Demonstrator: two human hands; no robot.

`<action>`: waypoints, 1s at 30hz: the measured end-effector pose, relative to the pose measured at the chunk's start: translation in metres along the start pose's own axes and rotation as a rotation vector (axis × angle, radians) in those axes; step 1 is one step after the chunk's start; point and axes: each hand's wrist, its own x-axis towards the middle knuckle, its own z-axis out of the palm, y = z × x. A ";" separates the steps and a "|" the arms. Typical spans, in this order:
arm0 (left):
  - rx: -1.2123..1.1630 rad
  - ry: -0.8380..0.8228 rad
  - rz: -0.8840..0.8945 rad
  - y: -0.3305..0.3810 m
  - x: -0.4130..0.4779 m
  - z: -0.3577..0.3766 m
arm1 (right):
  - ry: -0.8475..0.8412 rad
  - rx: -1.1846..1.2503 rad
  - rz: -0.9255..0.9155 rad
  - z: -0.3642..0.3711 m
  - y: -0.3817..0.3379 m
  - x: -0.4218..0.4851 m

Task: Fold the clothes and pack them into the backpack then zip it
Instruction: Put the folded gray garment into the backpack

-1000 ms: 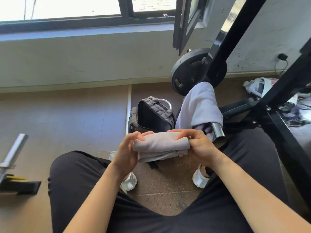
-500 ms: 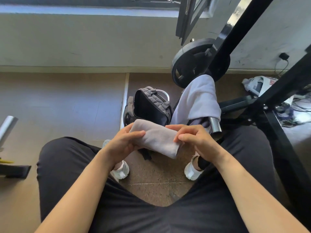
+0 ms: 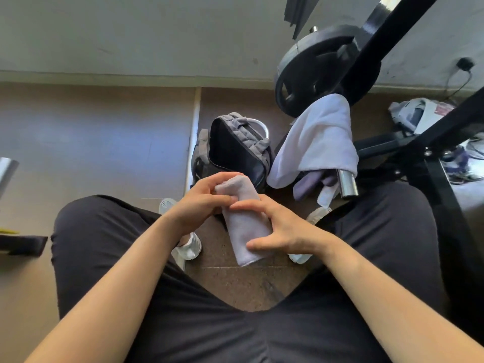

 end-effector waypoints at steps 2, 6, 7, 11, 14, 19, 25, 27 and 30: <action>0.097 0.043 -0.023 -0.005 0.006 -0.002 | 0.024 -0.071 0.027 0.003 0.007 0.006; 0.569 0.067 -0.017 -0.011 0.025 -0.020 | 0.061 -0.148 0.118 -0.002 0.020 0.019; 0.710 0.075 -0.011 -0.009 0.031 -0.026 | 0.092 -0.152 0.153 -0.006 0.024 0.022; 1.207 0.050 0.050 0.001 0.067 -0.054 | 0.233 -0.143 0.256 -0.018 0.037 0.031; 1.418 0.011 0.117 0.004 0.105 -0.074 | 0.335 -0.141 0.285 -0.025 0.043 0.038; 1.591 0.309 -0.081 -0.014 0.150 -0.099 | 0.450 -0.183 0.317 -0.030 0.047 0.060; 1.527 0.108 -0.294 -0.016 0.172 -0.113 | 0.460 -0.317 0.230 -0.059 0.044 0.151; 1.522 0.054 -0.364 -0.015 0.174 -0.118 | 0.421 -0.305 0.205 -0.061 0.053 0.194; 1.555 -0.014 -0.442 -0.016 0.176 -0.124 | 0.211 -0.358 0.209 -0.059 0.081 0.248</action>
